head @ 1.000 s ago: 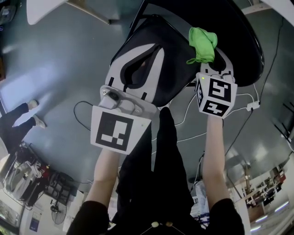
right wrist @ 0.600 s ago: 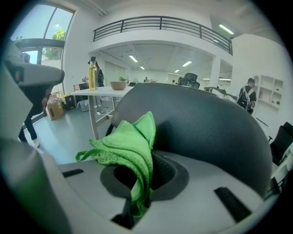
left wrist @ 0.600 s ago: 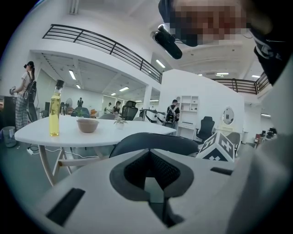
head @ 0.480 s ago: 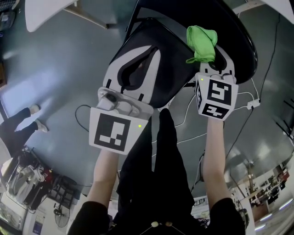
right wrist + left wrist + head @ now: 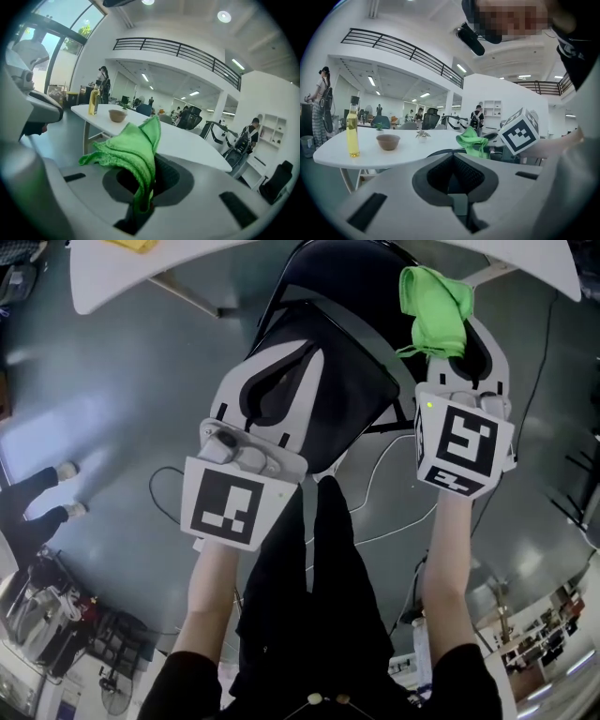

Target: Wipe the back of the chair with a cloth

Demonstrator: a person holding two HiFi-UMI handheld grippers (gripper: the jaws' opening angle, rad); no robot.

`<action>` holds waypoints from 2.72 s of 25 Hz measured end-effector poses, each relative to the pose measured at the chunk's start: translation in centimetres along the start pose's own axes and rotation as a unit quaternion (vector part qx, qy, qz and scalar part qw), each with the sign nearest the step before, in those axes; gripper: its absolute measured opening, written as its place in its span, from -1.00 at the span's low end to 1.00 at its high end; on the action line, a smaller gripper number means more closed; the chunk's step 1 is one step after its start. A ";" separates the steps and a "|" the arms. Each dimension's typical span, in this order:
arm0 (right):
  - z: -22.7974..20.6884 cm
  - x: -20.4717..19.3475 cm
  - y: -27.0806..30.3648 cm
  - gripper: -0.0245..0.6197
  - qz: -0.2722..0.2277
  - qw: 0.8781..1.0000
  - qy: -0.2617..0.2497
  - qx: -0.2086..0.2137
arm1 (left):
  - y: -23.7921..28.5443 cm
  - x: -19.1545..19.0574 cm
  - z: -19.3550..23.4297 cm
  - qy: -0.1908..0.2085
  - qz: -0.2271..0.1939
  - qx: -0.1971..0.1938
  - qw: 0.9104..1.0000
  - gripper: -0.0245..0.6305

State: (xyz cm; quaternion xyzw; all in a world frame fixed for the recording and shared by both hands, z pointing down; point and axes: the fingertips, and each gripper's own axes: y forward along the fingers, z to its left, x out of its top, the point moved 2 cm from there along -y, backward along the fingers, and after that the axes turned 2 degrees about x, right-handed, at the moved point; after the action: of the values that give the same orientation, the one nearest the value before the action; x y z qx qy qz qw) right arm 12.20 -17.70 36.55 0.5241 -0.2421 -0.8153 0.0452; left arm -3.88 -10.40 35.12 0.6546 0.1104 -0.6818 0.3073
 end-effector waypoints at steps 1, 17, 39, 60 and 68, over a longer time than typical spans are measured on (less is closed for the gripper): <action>-0.3 0.2 0.2 -0.79 0.004 1.000 -0.008 -0.002 | 0.0 0.2 0.2 -0.002 -0.002 0.001 1.000 -0.91; 3.3 -3.0 3.4 -0.79 0.044 0.996 -0.053 0.057 | 0.3 -1.3 2.5 -0.021 0.004 0.009 1.000 -0.91; 9.6 -12.9 5.6 -0.79 0.148 0.977 -0.070 0.134 | -0.7 -4.8 3.2 -0.034 0.017 0.013 0.999 -0.91; 10.3 -14.5 5.0 -0.79 0.173 0.973 -0.048 0.145 | -1.8 -5.6 3.8 -0.038 0.020 0.026 0.999 -0.91; 7.9 -6.5 3.7 -0.79 0.105 0.984 -0.060 0.132 | -1.9 -3.0 3.8 -0.031 0.011 0.026 0.999 -0.91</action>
State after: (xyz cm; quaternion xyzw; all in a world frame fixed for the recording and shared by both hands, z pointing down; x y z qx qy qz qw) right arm 7.48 -16.05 46.23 0.4472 -0.4035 -0.7969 0.0468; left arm -8.17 -10.19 37.95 0.6419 0.0756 -0.7011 0.3012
